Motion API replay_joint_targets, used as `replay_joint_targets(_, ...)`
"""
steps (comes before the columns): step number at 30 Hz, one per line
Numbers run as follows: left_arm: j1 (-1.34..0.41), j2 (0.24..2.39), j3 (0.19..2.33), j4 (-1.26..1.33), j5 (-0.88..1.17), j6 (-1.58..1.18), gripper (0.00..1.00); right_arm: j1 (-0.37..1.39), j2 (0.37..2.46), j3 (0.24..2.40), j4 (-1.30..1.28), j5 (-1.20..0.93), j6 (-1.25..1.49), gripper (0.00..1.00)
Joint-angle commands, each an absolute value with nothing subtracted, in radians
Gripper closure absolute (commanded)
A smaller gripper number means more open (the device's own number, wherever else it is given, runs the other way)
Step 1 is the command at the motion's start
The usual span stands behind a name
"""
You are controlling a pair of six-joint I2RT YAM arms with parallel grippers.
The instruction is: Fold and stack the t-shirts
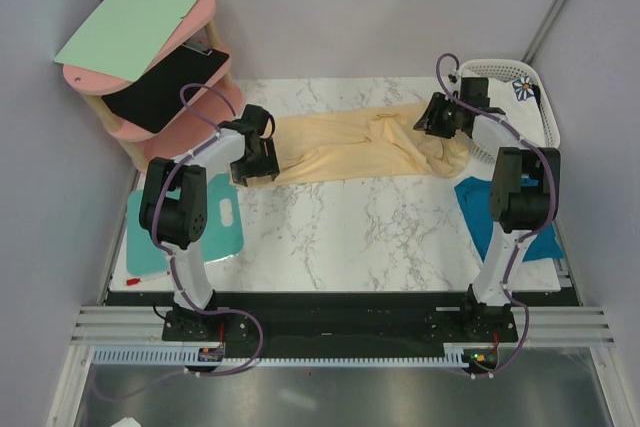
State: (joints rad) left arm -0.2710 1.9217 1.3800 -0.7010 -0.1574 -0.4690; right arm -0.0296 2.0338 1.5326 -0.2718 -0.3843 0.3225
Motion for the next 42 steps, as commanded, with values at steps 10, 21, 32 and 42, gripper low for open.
replay_joint_targets(10,-0.287,1.924,1.433,-0.681,-0.206,-0.449,0.23,0.266,1.69,1.319,-0.33,-0.087,0.17,1.0)
replay_joint_targets(21,-0.288,1.965,1.554,-0.692,-0.264,-0.439,0.98,0.33,2.005,1.473,-0.403,0.043,0.222,1.0)
replay_joint_targets(32,-0.285,2.19,1.749,-0.796,-0.368,-0.437,0.98,0.328,2.046,1.462,-0.406,0.278,0.262,1.0)
replay_joint_targets(42,-0.29,2.191,1.652,-0.839,-0.292,-0.428,0.98,0.322,2.163,1.591,-0.439,0.445,0.232,1.0)
